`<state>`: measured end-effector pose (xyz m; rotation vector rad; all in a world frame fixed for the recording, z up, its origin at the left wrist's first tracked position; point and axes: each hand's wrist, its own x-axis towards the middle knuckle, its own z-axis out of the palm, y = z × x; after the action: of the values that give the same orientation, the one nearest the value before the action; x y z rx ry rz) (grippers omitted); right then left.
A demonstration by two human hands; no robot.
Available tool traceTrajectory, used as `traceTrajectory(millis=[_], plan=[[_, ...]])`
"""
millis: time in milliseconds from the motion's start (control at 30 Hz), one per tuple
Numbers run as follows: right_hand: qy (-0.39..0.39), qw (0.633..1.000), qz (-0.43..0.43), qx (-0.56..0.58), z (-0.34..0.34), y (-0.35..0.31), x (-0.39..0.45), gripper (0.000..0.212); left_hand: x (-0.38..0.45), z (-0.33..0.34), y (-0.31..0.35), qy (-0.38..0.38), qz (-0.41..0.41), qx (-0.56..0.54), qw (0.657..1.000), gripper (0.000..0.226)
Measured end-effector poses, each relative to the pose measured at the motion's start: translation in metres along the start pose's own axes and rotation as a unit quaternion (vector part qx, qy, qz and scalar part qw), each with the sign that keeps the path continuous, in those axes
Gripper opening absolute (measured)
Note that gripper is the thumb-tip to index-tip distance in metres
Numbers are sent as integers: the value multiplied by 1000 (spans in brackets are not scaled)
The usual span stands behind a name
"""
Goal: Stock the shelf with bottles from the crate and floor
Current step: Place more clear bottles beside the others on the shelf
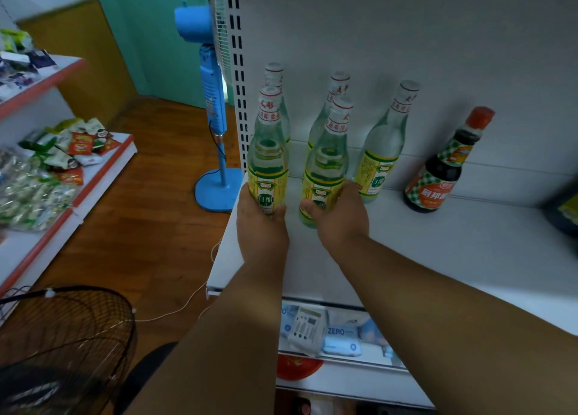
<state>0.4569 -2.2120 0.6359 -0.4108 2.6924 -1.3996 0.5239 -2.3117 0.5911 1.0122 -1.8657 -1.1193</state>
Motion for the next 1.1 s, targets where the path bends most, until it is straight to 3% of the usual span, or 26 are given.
traceTrajectory(millis=[833,1100], plan=[[-2,999,10,-32,0,-4,0,53,1,0,1,-12,-7,13,1000,64],[-45,997,32,-55,-12,1,-22,77,-12,-17,9,-44,-42,13,998,85]])
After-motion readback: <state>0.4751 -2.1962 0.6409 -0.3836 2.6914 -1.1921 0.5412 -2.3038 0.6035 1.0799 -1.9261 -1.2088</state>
